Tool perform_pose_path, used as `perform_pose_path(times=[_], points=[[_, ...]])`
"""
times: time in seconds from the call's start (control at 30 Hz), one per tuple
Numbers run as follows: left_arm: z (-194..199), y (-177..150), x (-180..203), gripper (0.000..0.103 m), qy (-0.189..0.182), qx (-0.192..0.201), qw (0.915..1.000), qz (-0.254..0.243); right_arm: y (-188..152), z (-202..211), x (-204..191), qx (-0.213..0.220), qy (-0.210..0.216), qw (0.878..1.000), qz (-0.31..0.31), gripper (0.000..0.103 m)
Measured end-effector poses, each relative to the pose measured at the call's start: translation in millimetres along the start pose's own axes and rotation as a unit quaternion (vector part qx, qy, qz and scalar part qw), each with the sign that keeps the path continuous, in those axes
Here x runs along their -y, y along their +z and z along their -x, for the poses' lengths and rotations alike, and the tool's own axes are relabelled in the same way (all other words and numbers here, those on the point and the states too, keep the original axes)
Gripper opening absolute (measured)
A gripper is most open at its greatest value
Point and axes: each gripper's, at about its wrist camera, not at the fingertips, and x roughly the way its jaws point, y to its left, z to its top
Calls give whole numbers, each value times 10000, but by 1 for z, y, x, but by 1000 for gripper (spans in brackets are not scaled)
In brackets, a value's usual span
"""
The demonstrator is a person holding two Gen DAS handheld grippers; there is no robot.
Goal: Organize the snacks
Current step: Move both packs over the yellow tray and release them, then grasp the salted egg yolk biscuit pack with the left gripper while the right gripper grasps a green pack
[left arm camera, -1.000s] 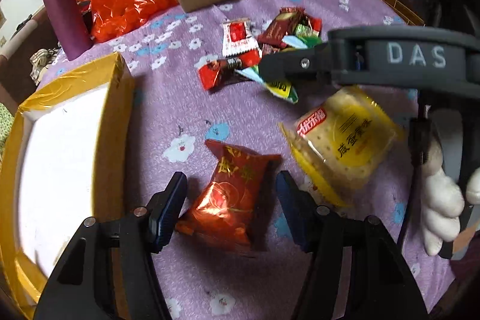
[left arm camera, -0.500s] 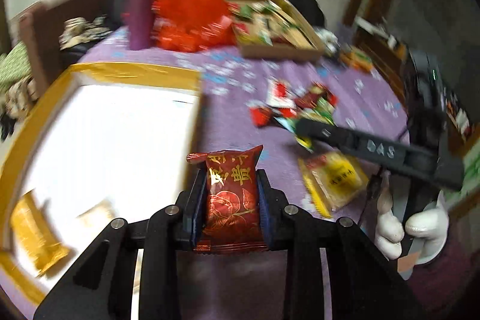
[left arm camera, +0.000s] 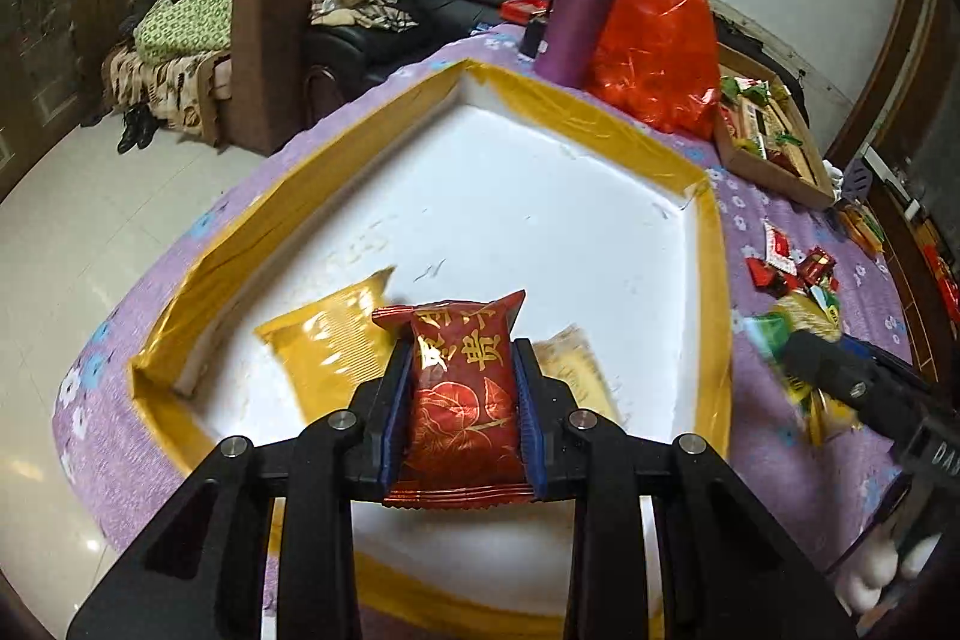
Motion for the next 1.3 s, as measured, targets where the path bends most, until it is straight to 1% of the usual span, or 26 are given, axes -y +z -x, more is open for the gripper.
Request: perform_pose_path(times=[0.07,0.17,0.23,0.33,0.4,0.47,0.5,0.53,0.57,0.6,0.63,0.67,0.73,0.8,0.83,0.87,1.0,1.13,1.23,1.27,1.3], points=[[2,-2,-3,30,-80,-2,10000,16,1,-15,-15,-158,-4,9997,171,49],[8,-4,-8,37,-296,-20,9996,43,-1,-38,-35,-381,-55,9984,404,49],[14,-6,-10,41,-420,29,9991,52,-1,-50,-43,-485,-90,9976,492,51],[21,-6,-13,43,-570,105,9983,118,-1,-62,-50,-597,-60,9969,515,52],[29,-6,-18,43,-673,197,9974,165,2,-57,-49,-550,23,9975,435,52],[35,-6,-23,44,-740,299,9965,238,7,-43,-42,-356,34,9990,278,55],[38,-6,-25,45,-765,346,9961,268,10,-33,-36,-200,-63,9996,162,56],[40,-7,-27,46,-787,391,9957,302,11,-26,-30,-59,-253,9997,47,57],[42,-7,-28,47,-808,419,9953,328,12,-18,-20,79,-663,9977,-113,59],[43,-7,-29,47,-849,447,9948,352,11,-15,-14,99,-871,9960,-189,59],[43,-7,-28,47,-886,464,9943,361,10,-15,-9,62,-1007,9945,-262,59],[42,-7,-27,47,-911,466,9941,357,8,-18,-4,-72,-1072,9936,-344,59],[42,-8,-24,47,-982,440,9937,307,1,-30,2,-370,-1061,9922,-536,59],[43,-10,-21,47,-1005,425,9937,254,-4,-42,1,-583,-921,9923,-587,43],[45,-11,-21,47,-1003,432,9937,244,-6,-47,-1,-663,-792,9929,-583,22],[46,-12,-22,47,-1003,442,9937,246,-5,-48,-2,-644,-703,9938,-575,20],[50,-15,-21,47,-1015,461,9934,269,-1,-48,-5,-655,-862,9932,-437,18],[53,-17,-12,47,-1096,434,9929,173,6,-46,1,-685,-924,9922,-477,16],[58,-18,-2,47,-1167,450,9921,47,4,-38,3,-798,-631,9937,-475,21],[61,-18,0,48,-1205,457,9917,1,5,-28,8,-704,-468,9947,-581,20],[63,-18,3,53,-1227,471,9913,-37,7,-15,13,-516,-356,9956,-693,20]])
